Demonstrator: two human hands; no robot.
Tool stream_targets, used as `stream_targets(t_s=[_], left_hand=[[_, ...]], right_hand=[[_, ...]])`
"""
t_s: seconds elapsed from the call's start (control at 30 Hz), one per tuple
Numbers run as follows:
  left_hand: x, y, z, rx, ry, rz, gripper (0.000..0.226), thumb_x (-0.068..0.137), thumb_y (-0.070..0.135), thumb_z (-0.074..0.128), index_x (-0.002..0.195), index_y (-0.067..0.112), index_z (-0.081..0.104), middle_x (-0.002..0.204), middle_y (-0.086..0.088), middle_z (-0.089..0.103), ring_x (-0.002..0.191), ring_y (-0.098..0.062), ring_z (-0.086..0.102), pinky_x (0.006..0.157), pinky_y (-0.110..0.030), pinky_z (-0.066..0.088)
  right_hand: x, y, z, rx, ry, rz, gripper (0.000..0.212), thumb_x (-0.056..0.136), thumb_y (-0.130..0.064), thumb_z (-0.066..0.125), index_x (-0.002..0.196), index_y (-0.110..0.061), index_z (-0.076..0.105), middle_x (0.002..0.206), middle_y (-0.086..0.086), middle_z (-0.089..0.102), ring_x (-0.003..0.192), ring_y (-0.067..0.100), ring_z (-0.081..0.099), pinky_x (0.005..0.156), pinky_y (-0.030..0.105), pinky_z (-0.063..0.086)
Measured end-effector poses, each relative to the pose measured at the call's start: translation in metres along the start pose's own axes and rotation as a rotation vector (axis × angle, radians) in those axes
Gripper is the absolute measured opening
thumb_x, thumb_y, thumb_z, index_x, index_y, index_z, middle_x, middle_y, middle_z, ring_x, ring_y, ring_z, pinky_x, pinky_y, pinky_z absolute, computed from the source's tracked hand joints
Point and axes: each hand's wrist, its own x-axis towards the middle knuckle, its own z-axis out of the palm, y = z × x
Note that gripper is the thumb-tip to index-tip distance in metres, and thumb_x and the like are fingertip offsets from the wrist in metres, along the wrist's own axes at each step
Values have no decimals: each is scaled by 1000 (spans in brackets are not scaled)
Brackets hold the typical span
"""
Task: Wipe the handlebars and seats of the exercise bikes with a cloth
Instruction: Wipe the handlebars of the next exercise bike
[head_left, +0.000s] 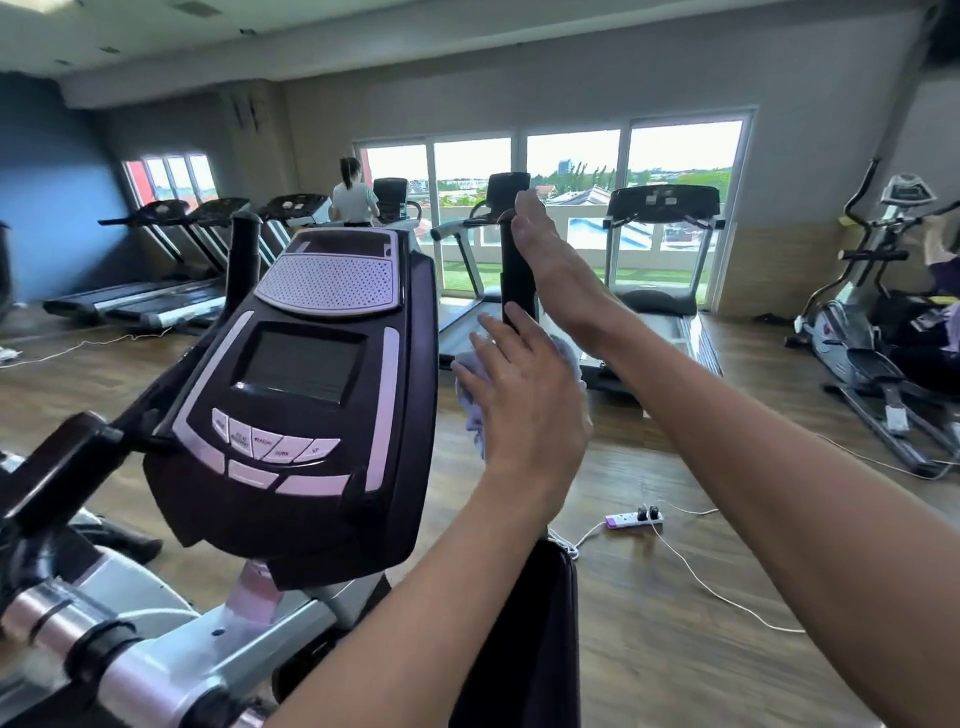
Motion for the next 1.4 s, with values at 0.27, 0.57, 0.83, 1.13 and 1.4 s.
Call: stream_targets(t_s=[0.27,0.57,0.83,1.13,1.4], left_hand=[[-11,-11,9,53,83,220,97,99,53,48,157,-13,9,163,-38,5,155,-47,0,127,-54,0],[-24,-23,14,-70,211,454,69,97,39,44,146,-8,46,157,-28,39,143,-40,43,119,-48,34],[23,-35,6,-293,140,699,26,90,34,65,109,22,79,107,7,76,106,-24,64,97,-40,48],[18,-56,-15,-358,-128,908,39,104,46,46,118,28,78,120,11,74,115,-12,64,96,-44,53],[-12,-68,-13,-496,-169,971,31,103,34,56,124,21,75,123,7,74,120,-14,63,108,-36,45]], right_hand=[[-35,13,-2,-23,-26,54,56,112,-45,21,163,-25,15,170,-7,16,153,4,18,124,26,17],[-58,32,-27,101,-79,129,68,107,-59,20,154,-16,43,159,-7,42,143,-2,39,128,36,20],[-60,29,-39,45,-16,150,72,105,-64,16,152,-19,47,158,-5,44,145,4,40,127,39,18],[-50,32,-43,55,27,86,70,107,-59,14,146,-16,54,154,5,51,138,6,49,123,35,30],[-26,16,-31,-83,21,-13,70,107,-58,15,155,-14,40,158,8,44,145,13,40,117,27,25]])
